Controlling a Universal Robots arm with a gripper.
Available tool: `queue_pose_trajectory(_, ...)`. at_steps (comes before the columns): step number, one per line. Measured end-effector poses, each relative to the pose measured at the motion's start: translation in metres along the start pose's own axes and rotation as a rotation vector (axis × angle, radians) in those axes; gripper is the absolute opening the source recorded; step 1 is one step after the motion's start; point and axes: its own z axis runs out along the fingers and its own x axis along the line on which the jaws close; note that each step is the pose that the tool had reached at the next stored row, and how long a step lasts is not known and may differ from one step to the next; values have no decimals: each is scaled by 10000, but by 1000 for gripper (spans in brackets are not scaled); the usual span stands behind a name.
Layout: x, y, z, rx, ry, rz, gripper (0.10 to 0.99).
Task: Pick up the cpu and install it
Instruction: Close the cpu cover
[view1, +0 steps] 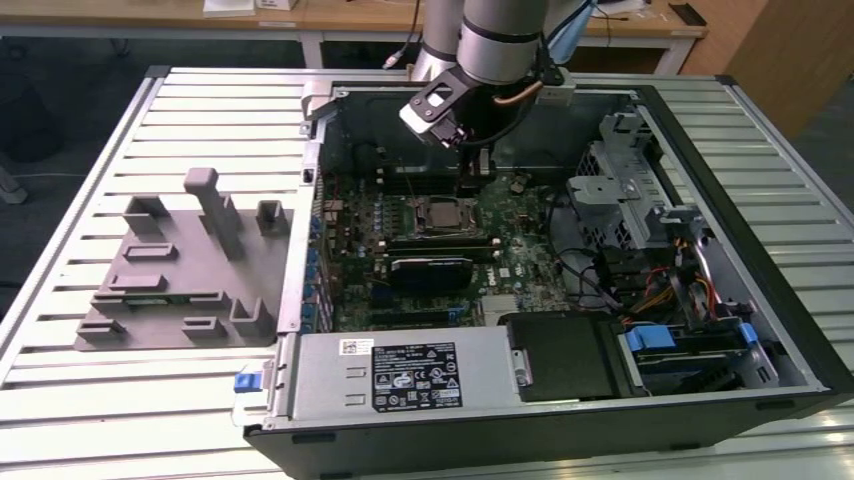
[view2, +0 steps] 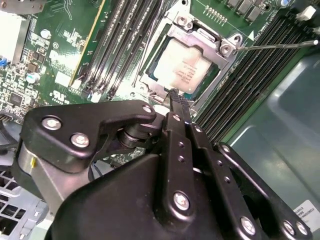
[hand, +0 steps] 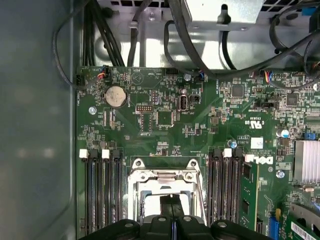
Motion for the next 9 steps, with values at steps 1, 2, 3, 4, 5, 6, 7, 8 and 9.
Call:
queue_pose_trajectory(1, 0, 0, 0, 3, 0, -1, 106)
queue_pose_trajectory(2, 0, 1, 1, 6, 2, -2, 106)
queue_pose_trajectory(3, 0, 0, 1, 9, 2, -1, 106)
queue_pose_trajectory(4, 0, 1, 1, 11, 2, -1, 106)
queue_pose_trajectory(5, 0, 0, 2, 11, 2, -1, 106)
queue_pose_trajectory(6, 0, -1, 3, 11, 3, -2, 106)
queue_pose_trajectory(7, 0, -5, 4, 11, 3, -2, 106)
queue_pose_trajectory(8, 0, -12, 5, 11, 3, -2, 106)
queue_pose_trajectory(9, 0, -21, 7, 11, 2, -1, 106)
